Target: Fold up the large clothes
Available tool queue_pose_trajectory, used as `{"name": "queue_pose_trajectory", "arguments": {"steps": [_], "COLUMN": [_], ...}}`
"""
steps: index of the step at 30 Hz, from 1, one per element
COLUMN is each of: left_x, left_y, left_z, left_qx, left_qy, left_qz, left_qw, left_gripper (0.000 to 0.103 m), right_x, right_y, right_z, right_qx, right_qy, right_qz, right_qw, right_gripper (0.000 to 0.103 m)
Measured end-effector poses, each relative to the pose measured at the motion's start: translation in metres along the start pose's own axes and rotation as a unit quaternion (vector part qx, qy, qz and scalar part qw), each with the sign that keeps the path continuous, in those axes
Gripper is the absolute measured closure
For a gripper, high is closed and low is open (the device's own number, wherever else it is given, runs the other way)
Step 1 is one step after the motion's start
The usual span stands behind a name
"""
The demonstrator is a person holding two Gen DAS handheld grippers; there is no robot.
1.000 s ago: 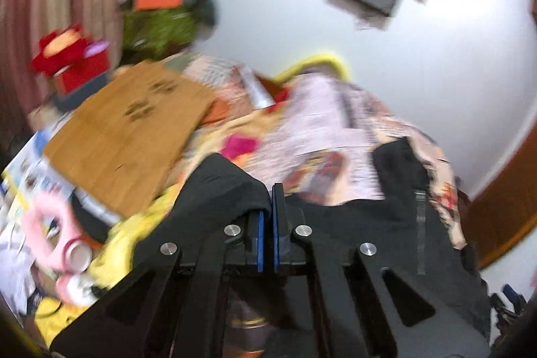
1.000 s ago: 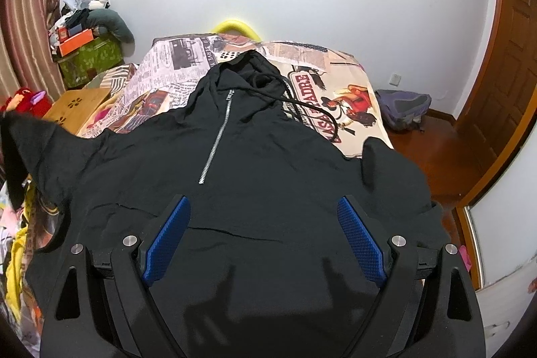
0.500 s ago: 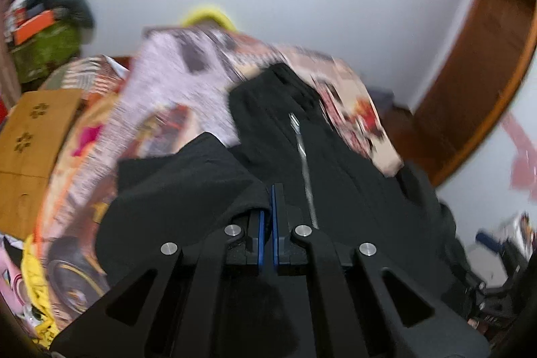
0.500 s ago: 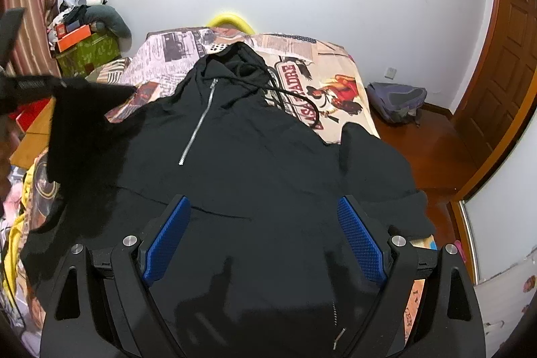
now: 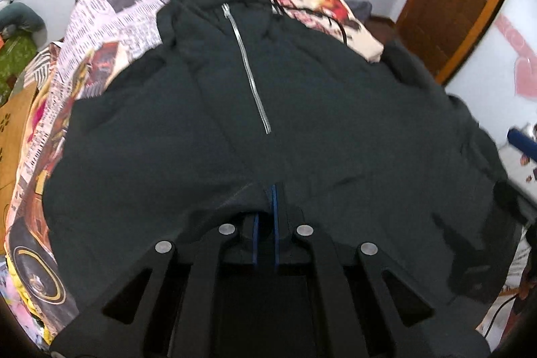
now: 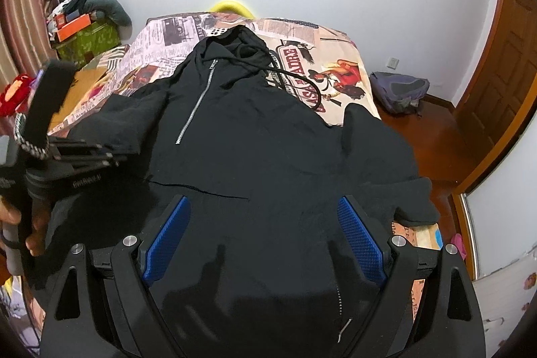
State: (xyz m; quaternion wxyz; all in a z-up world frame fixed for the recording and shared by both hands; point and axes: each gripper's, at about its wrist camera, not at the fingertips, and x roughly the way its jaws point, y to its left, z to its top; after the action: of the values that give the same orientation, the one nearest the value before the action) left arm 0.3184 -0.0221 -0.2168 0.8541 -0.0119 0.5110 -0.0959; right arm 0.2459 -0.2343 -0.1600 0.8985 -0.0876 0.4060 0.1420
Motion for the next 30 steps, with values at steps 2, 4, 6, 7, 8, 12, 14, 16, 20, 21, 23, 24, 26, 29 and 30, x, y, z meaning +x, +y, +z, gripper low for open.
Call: {"name": "queue_pose_trajectory", "arguments": {"steps": [2,4,6,7,8,12,14,16,20,21,23,24,26,29,30], "left_x": [0.000,-0.007,-0.017,-0.025,-0.033,-0.070,-0.091,-0.114,-0.148,-0.156,-0.167,-0.173,-0.181,-0.185,-0.185], "left_y": [-0.002,-0.005,-0.006,-0.005,-0.005,0.000,0.008,0.020,0.050,0.060,0.075,0.085,0.102,0.129,0.137], "left_z": [-0.005,-0.009,-0.011,-0.012,-0.012,-0.014,-0.014,-0.016,-0.022,-0.024,-0.029,-0.033,-0.040,-0.052,-0.057], "left_qx": [0.008,0.020,0.029,0.032,0.034,0.036,0.032,0.026,0.011,0.006,-0.003,-0.009,-0.020,-0.036,-0.042], "left_qy": [0.009,0.011,0.002,-0.005,-0.012,-0.054,-0.084,-0.113,-0.150,-0.157,-0.166,-0.171,-0.176,-0.176,-0.173], "left_qz": [-0.005,-0.013,-0.019,-0.018,-0.017,-0.010,0.003,0.021,0.061,0.070,0.085,0.095,0.112,0.132,0.136], "left_qw": [0.9999,0.9997,0.9994,0.9993,0.9992,0.9978,0.9959,0.9930,0.9868,0.9851,0.9824,0.9806,0.9778,0.9748,0.9745], "left_gripper": [0.091,0.080,0.072,0.072,0.071,0.055,0.046,0.044,0.035,0.033,0.031,0.030,0.026,0.023,0.023], "right_x": [-0.002,-0.005,-0.007,-0.009,-0.010,-0.017,-0.020,-0.022,-0.025,-0.025,-0.025,-0.024,-0.021,-0.012,-0.008], "right_y": [0.003,0.005,0.008,0.010,0.011,0.021,0.027,0.035,0.054,0.060,0.074,0.080,0.095,0.121,0.128], "right_z": [0.000,0.001,0.003,0.004,0.005,0.011,0.015,0.020,0.032,0.035,0.042,0.045,0.051,0.056,0.058], "right_qx": [-0.003,-0.007,-0.009,-0.012,-0.013,-0.021,-0.026,-0.033,-0.050,-0.055,-0.068,-0.074,-0.089,-0.112,-0.119], "right_qy": [-0.001,-0.004,-0.007,-0.009,-0.012,-0.024,-0.031,-0.038,-0.051,-0.053,-0.058,-0.059,-0.061,-0.054,-0.050], "right_qz": [0.000,0.000,-0.002,-0.002,-0.002,-0.001,0.001,0.004,0.012,0.014,0.022,0.025,0.031,0.049,0.054], "right_qw": [1.000,1.000,1.000,1.000,1.000,0.999,0.999,0.999,0.997,0.997,0.996,0.995,0.994,0.991,0.990], "right_gripper": [0.016,0.016,0.016,0.016,0.016,0.016,0.016,0.016,0.016,0.016,0.016,0.016,0.016,0.016,0.016]}}
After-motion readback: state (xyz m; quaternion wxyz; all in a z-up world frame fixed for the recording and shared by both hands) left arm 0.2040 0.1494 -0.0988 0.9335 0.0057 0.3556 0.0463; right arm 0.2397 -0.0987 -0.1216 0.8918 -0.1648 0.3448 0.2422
